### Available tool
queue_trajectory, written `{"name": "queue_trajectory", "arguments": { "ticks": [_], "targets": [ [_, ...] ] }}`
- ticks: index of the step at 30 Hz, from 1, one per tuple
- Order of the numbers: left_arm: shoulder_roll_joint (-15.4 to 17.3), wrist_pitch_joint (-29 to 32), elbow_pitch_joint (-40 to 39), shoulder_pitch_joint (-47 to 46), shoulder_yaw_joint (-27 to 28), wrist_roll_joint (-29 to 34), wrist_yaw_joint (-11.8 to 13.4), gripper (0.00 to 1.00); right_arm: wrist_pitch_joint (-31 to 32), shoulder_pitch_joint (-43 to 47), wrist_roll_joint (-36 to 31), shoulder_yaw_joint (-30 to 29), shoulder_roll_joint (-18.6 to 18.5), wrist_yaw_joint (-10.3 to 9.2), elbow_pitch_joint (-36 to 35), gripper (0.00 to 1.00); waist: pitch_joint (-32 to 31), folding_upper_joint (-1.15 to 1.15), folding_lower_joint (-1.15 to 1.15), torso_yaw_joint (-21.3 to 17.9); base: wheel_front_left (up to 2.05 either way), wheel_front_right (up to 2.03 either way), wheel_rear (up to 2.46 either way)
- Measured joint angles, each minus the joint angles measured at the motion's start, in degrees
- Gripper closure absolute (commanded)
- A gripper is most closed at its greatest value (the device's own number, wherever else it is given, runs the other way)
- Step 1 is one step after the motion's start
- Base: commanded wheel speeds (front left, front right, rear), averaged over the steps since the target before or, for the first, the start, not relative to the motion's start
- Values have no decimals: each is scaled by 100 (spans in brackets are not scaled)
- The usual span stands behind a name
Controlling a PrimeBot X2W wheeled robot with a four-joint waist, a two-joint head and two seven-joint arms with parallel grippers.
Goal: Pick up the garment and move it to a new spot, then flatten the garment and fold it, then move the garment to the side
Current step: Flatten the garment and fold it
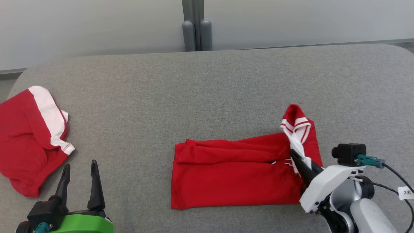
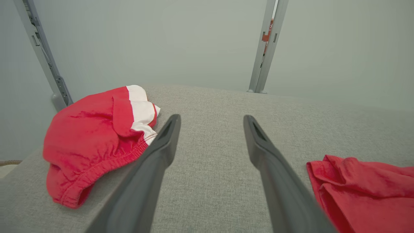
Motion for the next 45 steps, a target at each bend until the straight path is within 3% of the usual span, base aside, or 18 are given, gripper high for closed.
{"name": "queue_trajectory", "arguments": {
  "ticks": [5,12,19,29,30,31,32,38,45],
  "targets": [
    [0,0,40,-1,-35,-36,-1,0,30,-20,8,434,324,0,-189,100,7,0,0,125,0,0,0],
    [-1,0,100,-24,-121,-56,-1,0,-65,-320,56,1232,604,-1,75,100,30,0,0,347,0,0,0],
    [-1,0,155,-119,-226,-96,-1,0,-404,-829,298,1902,699,-1,705,100,97,0,0,555,0,0,0],
    [-1,0,256,-233,-352,-190,-1,0,-1296,-1638,1239,2759,708,-1,1898,100,185,0,0,809,0,0,0],
    [-1,0,264,-234,-355,-196,-1,0,-1368,-1707,1261,2817,708,-1,2035,66,195,0,0,817,0,0,0],
    [-1,0,269,-237,-360,-196,-1,0,-1417,-1758,1267,2866,705,-1,2128,20,201,0,0,821,0,0,0],
    [-1,0,278,-243,-375,-196,-1,0,-1510,-1812,1325,2903,704,0,2205,0,209,0,0,822,0,0,0],
    [-1,1,290,-261,-369,-194,1,0,-2195,-2143,1341,2870,714,-1,2444,0,201,0,0,703,0,0,0],
    [-2,0,218,-251,-299,-84,1,0,-2655,-2228,594,1948,541,0,2424,0,124,0,0,458,0,0,0]
  ]
}}
